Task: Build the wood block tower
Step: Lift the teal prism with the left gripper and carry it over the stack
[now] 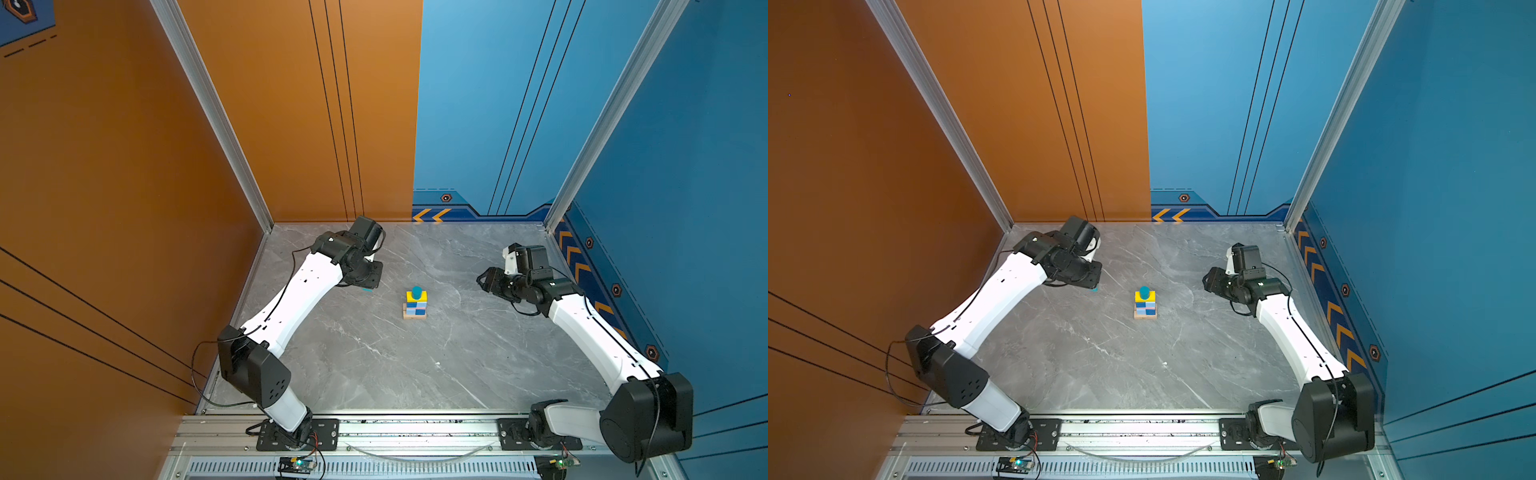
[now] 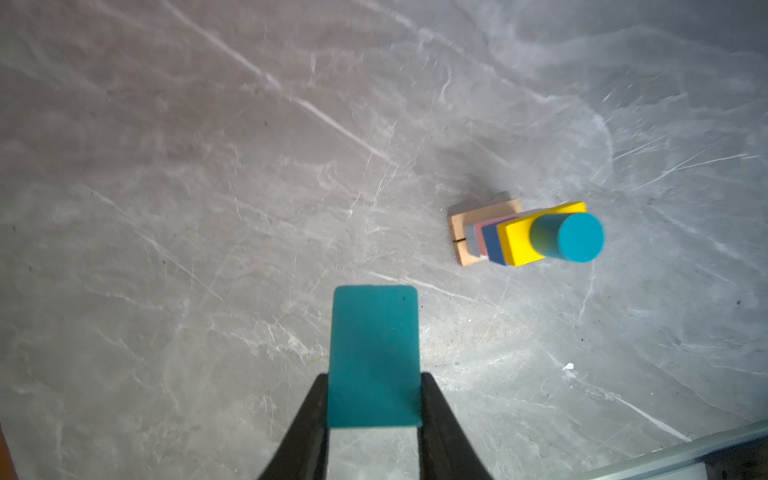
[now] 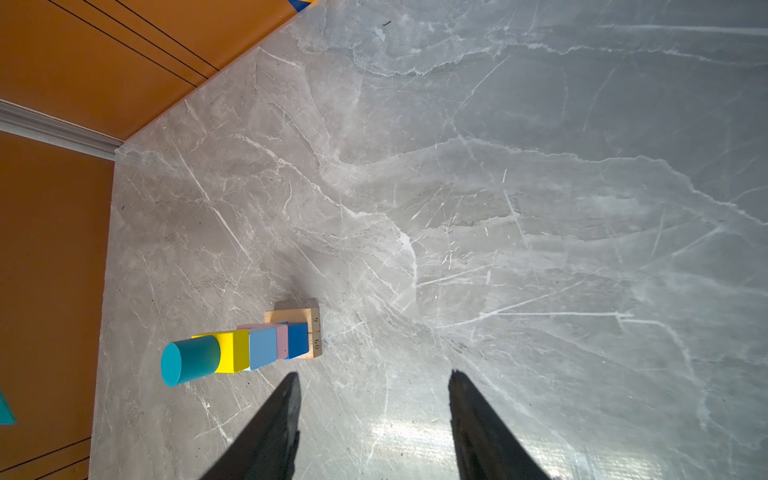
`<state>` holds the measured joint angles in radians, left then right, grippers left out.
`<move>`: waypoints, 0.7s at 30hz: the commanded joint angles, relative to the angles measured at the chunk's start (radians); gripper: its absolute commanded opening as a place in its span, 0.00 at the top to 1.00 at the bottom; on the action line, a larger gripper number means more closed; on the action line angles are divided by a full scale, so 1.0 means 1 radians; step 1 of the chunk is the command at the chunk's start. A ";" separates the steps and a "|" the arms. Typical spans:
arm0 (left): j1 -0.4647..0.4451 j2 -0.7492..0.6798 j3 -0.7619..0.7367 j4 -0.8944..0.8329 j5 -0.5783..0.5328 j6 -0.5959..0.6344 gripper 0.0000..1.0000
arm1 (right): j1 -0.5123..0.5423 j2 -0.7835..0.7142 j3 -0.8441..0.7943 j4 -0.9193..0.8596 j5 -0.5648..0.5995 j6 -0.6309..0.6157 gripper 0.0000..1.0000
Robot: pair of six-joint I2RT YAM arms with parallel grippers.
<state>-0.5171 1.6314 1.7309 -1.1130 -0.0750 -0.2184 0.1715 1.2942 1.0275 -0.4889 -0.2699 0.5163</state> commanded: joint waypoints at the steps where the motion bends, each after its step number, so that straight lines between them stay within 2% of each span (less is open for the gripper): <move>1: -0.023 0.051 0.108 -0.051 0.048 0.163 1.00 | 0.007 -0.022 0.037 -0.048 -0.007 -0.020 0.42; 6: -0.029 0.139 0.232 -0.097 0.127 0.299 1.00 | 0.001 -0.023 0.040 -0.056 -0.005 -0.025 0.42; 15: -0.056 0.360 0.537 -0.280 0.250 0.532 1.00 | -0.013 -0.012 0.048 -0.075 -0.007 -0.035 0.42; 21: -0.109 0.452 0.668 -0.339 0.229 0.703 1.00 | -0.019 -0.005 0.045 -0.091 0.003 -0.038 0.42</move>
<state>-0.6022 2.0644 2.3455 -1.3689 0.1318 0.3553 0.1612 1.2942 1.0447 -0.5415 -0.2695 0.4946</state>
